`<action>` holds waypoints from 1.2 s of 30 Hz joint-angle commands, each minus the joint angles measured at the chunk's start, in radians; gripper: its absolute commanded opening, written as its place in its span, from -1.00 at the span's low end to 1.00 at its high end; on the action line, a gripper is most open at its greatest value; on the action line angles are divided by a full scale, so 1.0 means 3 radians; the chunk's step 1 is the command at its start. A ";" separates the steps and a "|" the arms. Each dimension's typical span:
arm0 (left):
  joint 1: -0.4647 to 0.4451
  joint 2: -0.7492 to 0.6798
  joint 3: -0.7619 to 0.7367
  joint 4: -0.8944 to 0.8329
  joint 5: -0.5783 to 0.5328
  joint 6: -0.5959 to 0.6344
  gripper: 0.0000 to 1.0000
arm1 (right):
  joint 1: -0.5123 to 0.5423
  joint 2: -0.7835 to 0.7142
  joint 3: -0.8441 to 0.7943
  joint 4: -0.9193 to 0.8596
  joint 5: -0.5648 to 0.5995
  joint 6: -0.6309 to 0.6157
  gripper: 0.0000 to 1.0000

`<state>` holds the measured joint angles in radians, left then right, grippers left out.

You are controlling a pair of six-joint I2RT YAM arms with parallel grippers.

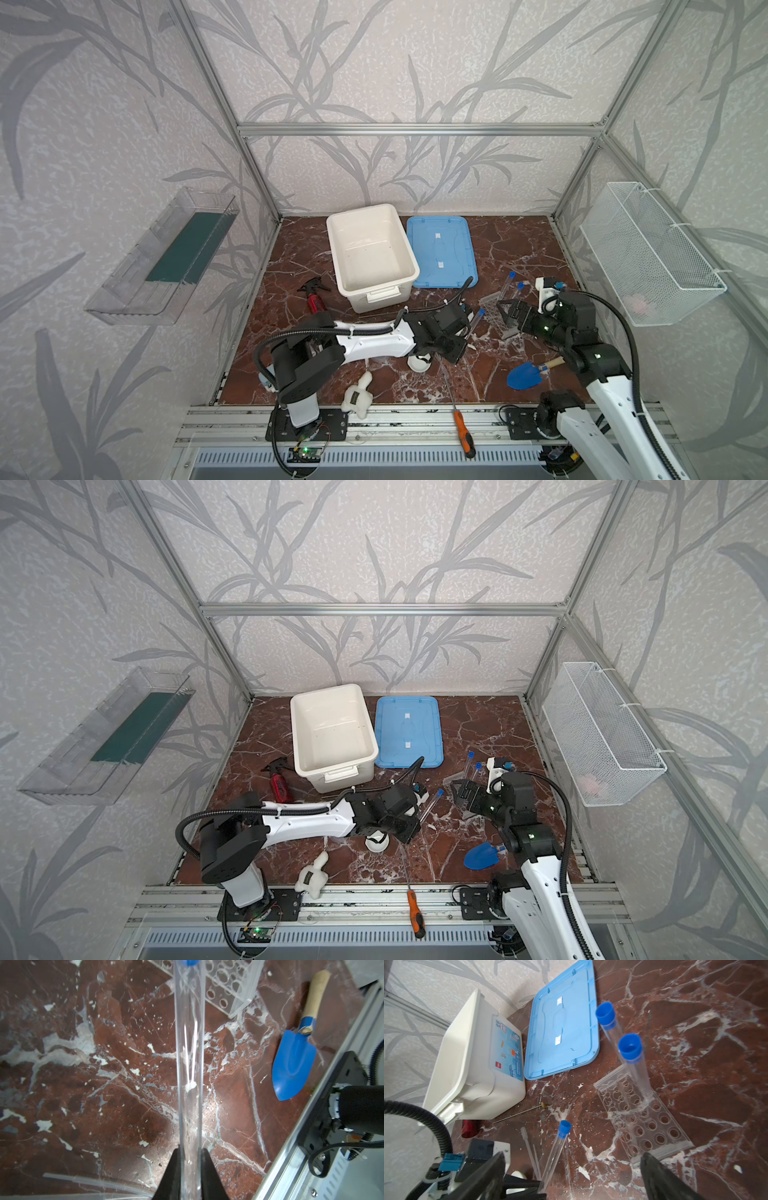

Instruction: Organize the chemistry lab equipment

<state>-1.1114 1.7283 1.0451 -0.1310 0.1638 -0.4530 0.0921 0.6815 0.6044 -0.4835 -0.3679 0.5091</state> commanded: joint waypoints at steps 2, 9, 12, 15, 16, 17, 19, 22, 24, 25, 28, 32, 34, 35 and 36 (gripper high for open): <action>-0.0016 -0.0220 -0.0216 0.0638 -0.0039 0.0054 -0.66 | -0.0003 0.0305 0.0206 0.0014 -0.0601 0.0025 0.94; -0.0029 -0.0345 -0.0483 0.1099 -0.0019 0.0005 -0.65 | 0.0091 0.0681 0.0247 0.0341 -0.0834 0.0118 0.71; -0.0036 -0.0391 -0.0561 0.1247 0.0001 0.0011 -0.65 | 0.0134 0.0828 0.0241 0.0490 -0.0913 0.0151 0.52; -0.0034 -0.0412 -0.0591 0.1291 -0.0001 0.0024 -0.65 | 0.0198 0.0924 0.0232 0.0600 -0.0900 0.0169 0.29; -0.0038 -0.0431 -0.0610 0.1318 -0.0030 0.0013 -0.65 | 0.0211 0.0950 0.0231 0.0620 -0.0891 0.0172 0.20; -0.0040 -0.0449 -0.0615 0.1321 -0.0035 0.0002 -0.65 | 0.0226 0.0971 0.0230 0.0639 -0.0881 0.0187 0.14; -0.0040 -0.0482 -0.0605 0.1297 -0.0040 0.0002 -0.65 | 0.0267 0.1003 0.0222 0.0700 -0.0873 0.0193 0.01; -0.0052 -0.0517 -0.0604 0.1288 -0.0071 0.0013 -0.65 | 0.0285 0.1033 0.0256 0.0650 -0.0815 0.0145 -0.12; -0.0052 -0.0510 -0.0607 0.1292 -0.0083 0.0009 -0.65 | 0.0296 0.1049 0.0263 0.0660 -0.0838 0.0149 -0.19; -0.0050 -0.0505 -0.0608 0.1296 -0.0078 0.0007 -0.65 | 0.0304 0.1052 0.0256 0.0663 -0.0840 0.0160 -0.24; -0.0053 -0.0490 -0.0607 0.1318 -0.0059 -0.0006 -0.65 | 0.0317 0.1022 0.0232 0.0661 -0.0838 0.0167 -0.30; -0.0054 -0.0478 -0.0591 0.1307 -0.0059 -0.0007 -0.65 | 0.0318 0.0962 0.0188 0.0650 -0.0819 0.0175 -0.46; -0.0054 -0.0472 -0.0581 0.1297 -0.0060 -0.0007 -0.65 | 0.0317 0.0936 0.0174 0.0623 -0.0794 0.0177 -0.48; -0.0056 -0.0466 -0.0580 0.1296 -0.0060 -0.0006 -0.65 | 0.0317 0.0930 0.0175 0.0608 -0.0784 0.0170 -0.50; -0.0056 -0.0462 -0.0570 0.1279 -0.0058 -0.0007 -0.65 | 0.0317 0.0929 0.0180 0.0594 -0.0779 0.0156 -0.54</action>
<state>-1.1236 1.5955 0.8703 0.2398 0.1547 -0.4553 0.1833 0.9787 0.6537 -0.2970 -0.6098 0.5606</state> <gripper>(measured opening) 0.178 0.239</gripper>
